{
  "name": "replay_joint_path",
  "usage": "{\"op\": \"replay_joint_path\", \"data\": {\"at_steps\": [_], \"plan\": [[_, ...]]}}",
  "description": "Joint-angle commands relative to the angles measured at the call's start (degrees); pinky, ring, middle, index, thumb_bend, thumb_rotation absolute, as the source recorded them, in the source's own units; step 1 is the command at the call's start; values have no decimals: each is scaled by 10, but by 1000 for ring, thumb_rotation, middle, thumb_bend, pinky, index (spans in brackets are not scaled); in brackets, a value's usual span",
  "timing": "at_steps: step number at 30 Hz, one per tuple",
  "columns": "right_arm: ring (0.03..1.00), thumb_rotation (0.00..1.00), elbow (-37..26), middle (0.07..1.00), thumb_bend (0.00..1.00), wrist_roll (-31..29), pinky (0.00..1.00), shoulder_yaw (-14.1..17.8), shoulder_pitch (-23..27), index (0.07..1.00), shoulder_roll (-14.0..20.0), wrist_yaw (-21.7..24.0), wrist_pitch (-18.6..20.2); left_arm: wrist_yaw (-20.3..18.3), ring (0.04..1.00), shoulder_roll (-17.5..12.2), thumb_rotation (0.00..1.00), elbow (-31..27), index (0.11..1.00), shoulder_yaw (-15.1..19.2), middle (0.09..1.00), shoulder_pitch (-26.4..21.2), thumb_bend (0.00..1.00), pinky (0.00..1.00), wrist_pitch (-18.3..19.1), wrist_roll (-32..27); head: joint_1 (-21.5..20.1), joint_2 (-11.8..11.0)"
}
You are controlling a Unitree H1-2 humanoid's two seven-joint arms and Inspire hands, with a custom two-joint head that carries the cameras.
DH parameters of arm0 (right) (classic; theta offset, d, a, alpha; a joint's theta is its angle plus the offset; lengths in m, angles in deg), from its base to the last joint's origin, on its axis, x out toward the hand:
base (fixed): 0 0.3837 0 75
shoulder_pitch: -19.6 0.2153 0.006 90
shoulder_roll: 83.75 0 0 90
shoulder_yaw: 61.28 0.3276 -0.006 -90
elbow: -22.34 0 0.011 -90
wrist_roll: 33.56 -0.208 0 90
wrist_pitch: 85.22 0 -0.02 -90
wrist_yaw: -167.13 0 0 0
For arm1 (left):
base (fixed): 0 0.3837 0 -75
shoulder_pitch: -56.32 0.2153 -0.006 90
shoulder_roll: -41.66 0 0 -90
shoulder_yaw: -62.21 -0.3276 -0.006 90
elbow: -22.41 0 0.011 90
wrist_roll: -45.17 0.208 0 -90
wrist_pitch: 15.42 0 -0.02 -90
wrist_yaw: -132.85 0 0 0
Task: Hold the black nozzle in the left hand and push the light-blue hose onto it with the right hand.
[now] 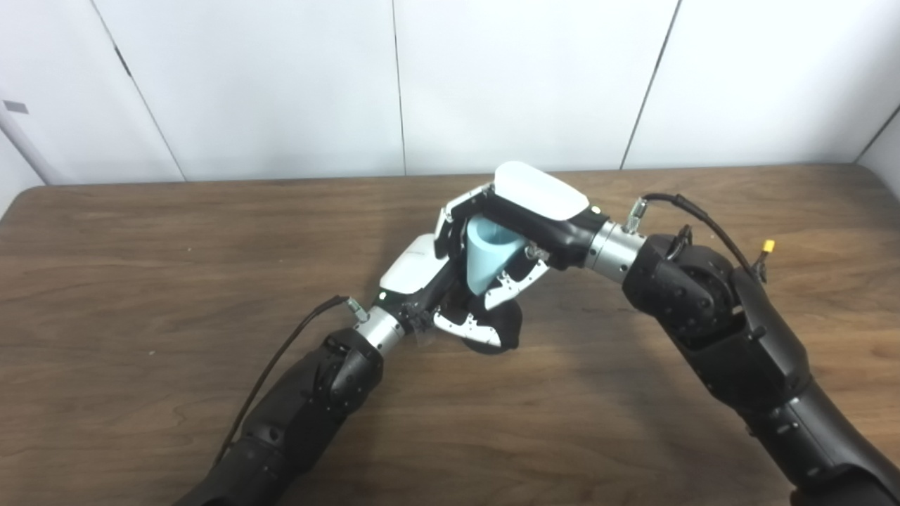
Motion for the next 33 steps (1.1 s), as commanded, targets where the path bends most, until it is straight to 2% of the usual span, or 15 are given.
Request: {"op": "replay_joint_path", "data": {"at_steps": [1,2,6,10,12,17,22,25,29,31,33], "plan": [[963,178,-26,979,965,-4,727,15,12,980,1,29,67,-32,540,-11,0,80,492,-28,468,105,527,476,49,28,-1,0],[981,183,-27,989,979,-4,740,21,13,990,-1,24,74,-32,541,-12,0,81,492,-29,468,104,527,478,49,29,0,-1],[1000,178,-22,1000,975,-5,768,45,17,1000,-6,-9,62,-35,525,-12,0,79,494,-27,462,105,527,454,52,27,-1,-2],[1000,174,-25,1000,992,-3,775,61,17,1000,-9,-16,59,-33,536,-13,0,83,495,-28,461,104,526,456,50,29,-2,-3],[1000,182,-28,1000,993,0,765,64,16,1000,-9,-13,63,-32,527,-13,0,84,496,-27,457,104,526,449,49,28,-2,-3],[1000,224,-34,1000,1000,5,816,71,12,1000,-12,-10,73,-32,532,-14,0,83,494,-28,463,105,526,457,51,30,-2,-4],[1000,263,-28,1000,1000,9,863,79,13,1000,-19,-26,62,-34,529,-14,0,81,495,-27,461,106,526,447,52,28,-3,-4],[1000,306,-35,1000,1000,4,875,81,22,1000,-17,-9,83,-33,529,-13,0,81,494,-28,461,106,527,448,53,30,-2,-3],[1000,396,-61,1000,1000,-28,910,83,40,1000,9,46,125,-34,525,-13,0,79,496,-28,458,106,526,444,53,28,2,-2],[1000,384,-75,1000,1000,-44,910,85,46,1000,21,69,144,-33,519,-12,0,80,498,-27,453,106,526,443,52,29,3,-2],[1000,357,-97,1000,1000,-70,928,83,55,1000,47,111,175,-33,526,-12,0,81,496,-27,458,105,526,450,52,28,3,-2]]}}
